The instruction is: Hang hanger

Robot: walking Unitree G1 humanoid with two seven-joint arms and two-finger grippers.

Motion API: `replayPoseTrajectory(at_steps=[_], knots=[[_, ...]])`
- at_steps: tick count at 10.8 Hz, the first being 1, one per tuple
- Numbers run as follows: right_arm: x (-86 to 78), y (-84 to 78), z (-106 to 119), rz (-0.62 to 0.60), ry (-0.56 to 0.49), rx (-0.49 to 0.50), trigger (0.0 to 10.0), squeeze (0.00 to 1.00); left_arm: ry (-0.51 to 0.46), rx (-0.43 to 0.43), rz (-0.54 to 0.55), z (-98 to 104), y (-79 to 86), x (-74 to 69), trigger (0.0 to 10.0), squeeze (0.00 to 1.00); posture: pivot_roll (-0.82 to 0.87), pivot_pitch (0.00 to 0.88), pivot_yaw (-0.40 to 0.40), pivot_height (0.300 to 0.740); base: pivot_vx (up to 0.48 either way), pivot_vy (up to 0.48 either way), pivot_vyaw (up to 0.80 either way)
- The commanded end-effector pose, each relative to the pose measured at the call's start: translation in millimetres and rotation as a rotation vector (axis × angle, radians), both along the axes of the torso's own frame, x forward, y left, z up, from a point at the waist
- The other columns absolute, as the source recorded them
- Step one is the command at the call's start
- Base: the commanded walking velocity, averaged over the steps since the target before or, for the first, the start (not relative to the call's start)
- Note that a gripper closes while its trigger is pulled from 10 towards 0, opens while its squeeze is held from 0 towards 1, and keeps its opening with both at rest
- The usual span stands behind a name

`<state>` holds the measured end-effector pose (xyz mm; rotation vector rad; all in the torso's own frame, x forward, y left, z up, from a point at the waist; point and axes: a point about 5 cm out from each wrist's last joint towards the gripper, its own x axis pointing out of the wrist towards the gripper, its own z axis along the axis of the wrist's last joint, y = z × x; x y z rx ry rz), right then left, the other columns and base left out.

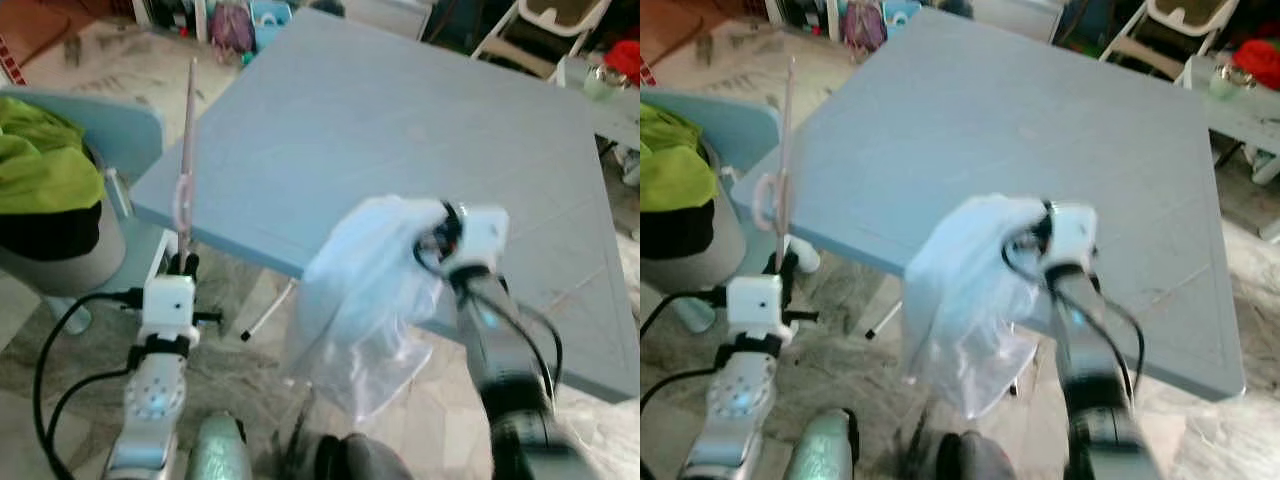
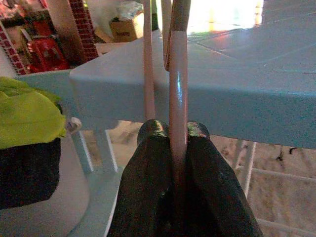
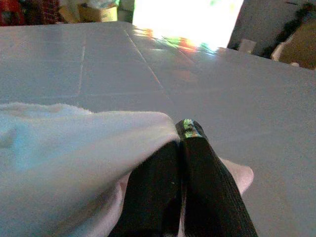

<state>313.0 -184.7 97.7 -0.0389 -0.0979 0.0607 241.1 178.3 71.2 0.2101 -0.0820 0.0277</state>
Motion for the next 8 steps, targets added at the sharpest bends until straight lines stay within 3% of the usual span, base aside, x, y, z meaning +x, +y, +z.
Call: replayPoseTrajectory(at_steps=[1,3,8], knots=[[-9.5,-6.9,-4.8,-0.042,0.024,0.023,10.0,0.0,0.081,-0.038,-0.031,-11.2,-4.9,-4.7,10.0,0.0,0.1,0.131,-0.096,0.74,0.0,0.0,0.0],[-21.4,-1.0,-9.9,-0.043,0.046,0.04,10.0,0.0,0.084,-0.038,-0.093,-8.5,-14.6,-2.0,10.0,0.0,0.08,0.131,-0.085,0.74,0.0,0.0,0.0],[-8.6,-5.2,6.4,-0.066,0.032,0.036,10.0,0.0,0.017,0.003,-0.117,5.4,-17.2,5.0,10.0,0.0,0.09,0.127,-0.097,0.74,0.0,0.0,0.0]])
